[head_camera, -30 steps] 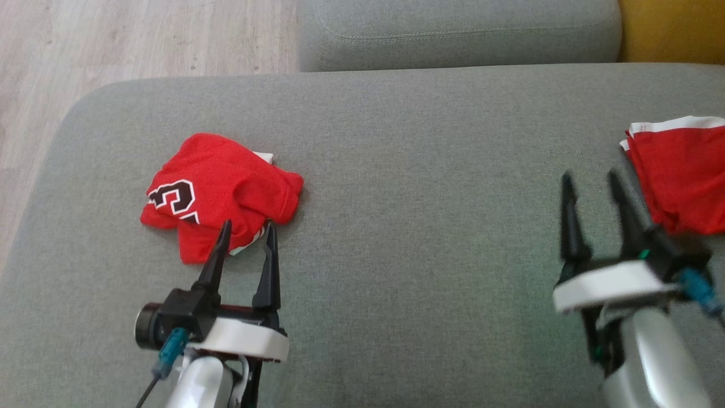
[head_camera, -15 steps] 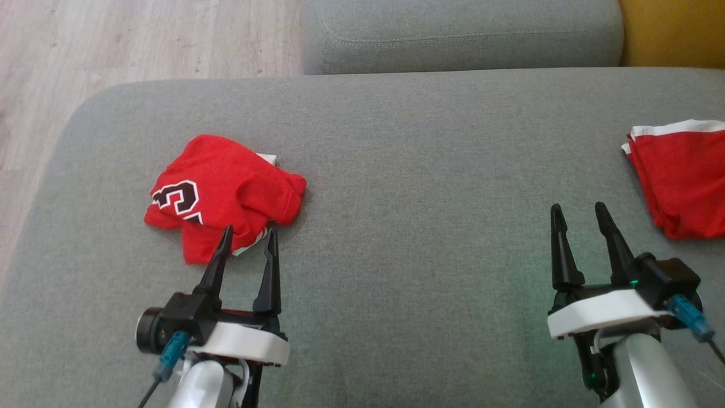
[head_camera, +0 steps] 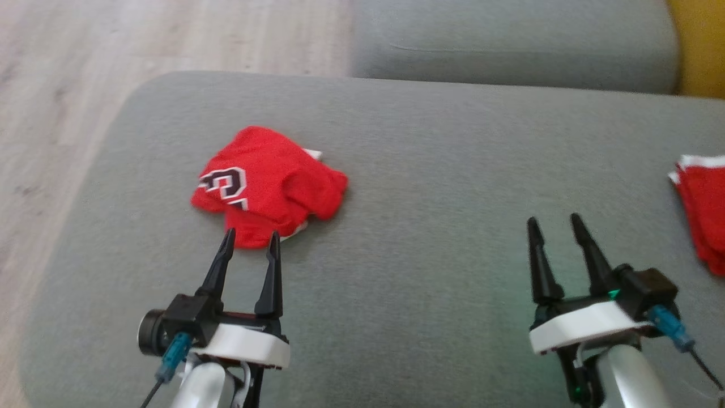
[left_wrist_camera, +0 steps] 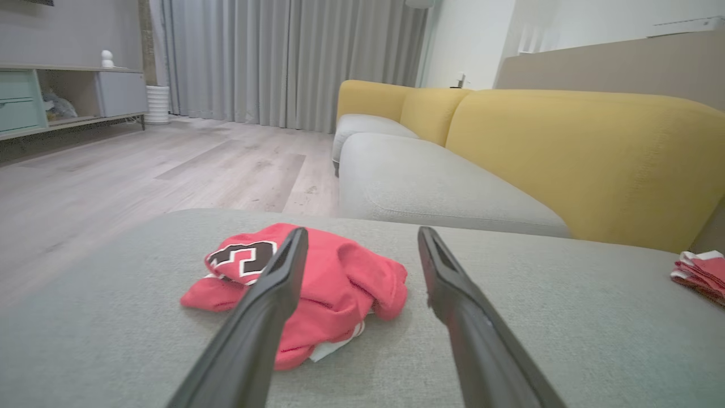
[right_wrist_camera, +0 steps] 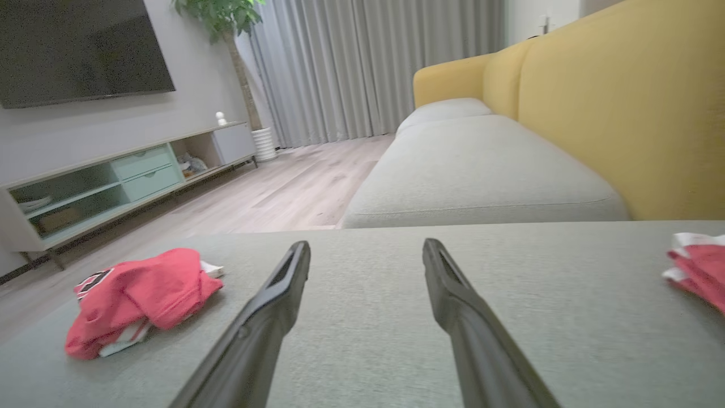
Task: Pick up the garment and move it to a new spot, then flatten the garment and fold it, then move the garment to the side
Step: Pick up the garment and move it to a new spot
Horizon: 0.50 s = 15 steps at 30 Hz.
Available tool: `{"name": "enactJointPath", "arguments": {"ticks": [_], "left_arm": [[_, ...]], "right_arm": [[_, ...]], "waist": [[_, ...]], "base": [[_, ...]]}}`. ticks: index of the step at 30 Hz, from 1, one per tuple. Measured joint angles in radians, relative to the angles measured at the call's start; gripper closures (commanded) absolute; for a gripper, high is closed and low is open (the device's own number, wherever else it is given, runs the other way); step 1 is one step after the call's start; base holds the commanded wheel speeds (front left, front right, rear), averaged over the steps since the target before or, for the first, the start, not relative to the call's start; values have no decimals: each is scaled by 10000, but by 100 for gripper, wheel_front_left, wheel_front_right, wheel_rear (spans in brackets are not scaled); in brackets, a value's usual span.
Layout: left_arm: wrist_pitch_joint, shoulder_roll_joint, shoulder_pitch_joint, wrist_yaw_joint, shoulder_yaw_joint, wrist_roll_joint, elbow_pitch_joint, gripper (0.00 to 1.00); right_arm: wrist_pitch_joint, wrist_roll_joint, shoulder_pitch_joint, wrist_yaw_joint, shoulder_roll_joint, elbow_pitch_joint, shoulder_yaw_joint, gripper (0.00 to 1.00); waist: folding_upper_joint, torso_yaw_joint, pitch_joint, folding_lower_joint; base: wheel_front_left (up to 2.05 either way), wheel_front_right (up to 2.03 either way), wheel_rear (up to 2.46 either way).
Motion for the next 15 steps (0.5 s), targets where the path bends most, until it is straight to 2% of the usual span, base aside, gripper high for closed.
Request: {"name": "enactJointPath", "arguments": {"ticks": [15], "left_arm": [[2, 61, 340, -121, 142, 209, 274, 0]], "right_arm": [[-8, 464, 410, 0, 10, 12, 813, 0]], "waist": [[0, 2193, -430, 0]], "base": [[0, 0, 0]]}}
